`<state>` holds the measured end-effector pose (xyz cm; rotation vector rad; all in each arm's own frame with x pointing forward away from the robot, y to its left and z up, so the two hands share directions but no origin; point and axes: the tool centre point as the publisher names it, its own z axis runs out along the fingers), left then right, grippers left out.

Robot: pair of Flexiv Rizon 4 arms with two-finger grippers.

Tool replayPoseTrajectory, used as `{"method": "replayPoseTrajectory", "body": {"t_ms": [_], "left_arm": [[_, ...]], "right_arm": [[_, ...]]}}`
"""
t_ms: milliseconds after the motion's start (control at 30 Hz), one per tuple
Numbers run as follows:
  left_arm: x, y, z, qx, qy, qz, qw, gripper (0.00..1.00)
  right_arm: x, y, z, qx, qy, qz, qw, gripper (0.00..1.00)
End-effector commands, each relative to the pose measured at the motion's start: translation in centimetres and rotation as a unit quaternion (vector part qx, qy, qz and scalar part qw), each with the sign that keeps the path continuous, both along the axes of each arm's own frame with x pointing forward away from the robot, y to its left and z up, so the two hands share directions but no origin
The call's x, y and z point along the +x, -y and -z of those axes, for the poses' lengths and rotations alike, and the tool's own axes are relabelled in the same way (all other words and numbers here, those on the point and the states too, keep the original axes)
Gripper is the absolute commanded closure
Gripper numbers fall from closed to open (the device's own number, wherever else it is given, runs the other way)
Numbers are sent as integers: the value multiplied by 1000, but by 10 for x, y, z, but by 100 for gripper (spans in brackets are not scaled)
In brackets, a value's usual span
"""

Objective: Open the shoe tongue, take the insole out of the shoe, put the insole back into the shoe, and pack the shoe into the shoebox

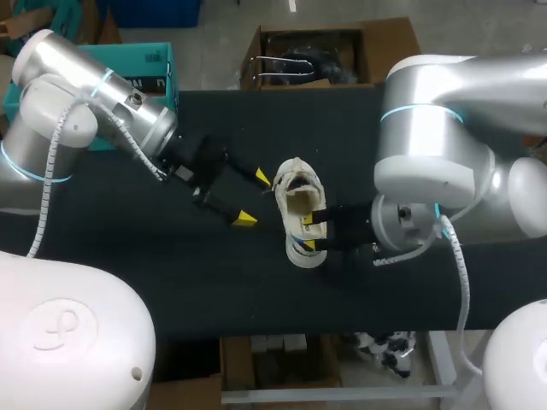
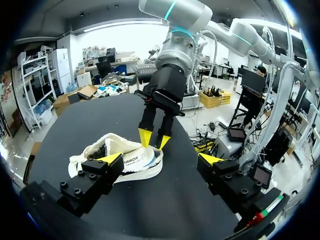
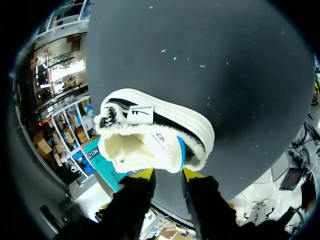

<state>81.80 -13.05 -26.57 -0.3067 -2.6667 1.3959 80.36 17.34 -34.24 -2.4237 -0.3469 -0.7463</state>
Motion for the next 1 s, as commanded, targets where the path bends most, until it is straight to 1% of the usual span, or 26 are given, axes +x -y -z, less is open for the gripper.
{"method": "replayPoseTrajectory", "body": {"t_ms": [33, 67, 233, 367, 567, 767, 833, 1000], "left_arm": [[-6, -5, -1, -2, -5, -6, 1000, 0], [-8, -6, 0, -1, -6, -8, 1000, 0], [-9, -13, 0, 10, -26, -24, 999, 0], [-11, -25, -1, 13, -31, -32, 999, 0], [-13, -42, -5, 17, -27, -55, 998, 0], [-14, -56, -9, 18, -36, -76, 996, 0], [-13, -59, -10, 21, -40, -84, 995, 0], [-15, -64, -15, 27, -43, -92, 994, 0]], "right_arm": [[2, -6, -9, -11, -20, -21, 1000, 88], [4, -6, -9, -11, -22, -23, 999, 100], [20, -11, 3, 3, -28, -41, 999, 100], [28, -11, 18, 11, -33, -43, 998, 100], [34, -8, 40, 18, -45, -40, 998, 100], [38, -13, 57, 14, -62, -40, 997, 100], [39, -12, 62, 20, -65, -40, 997, 100], [36, -9, 66, 25, -71, -33, 997, 100]]}}
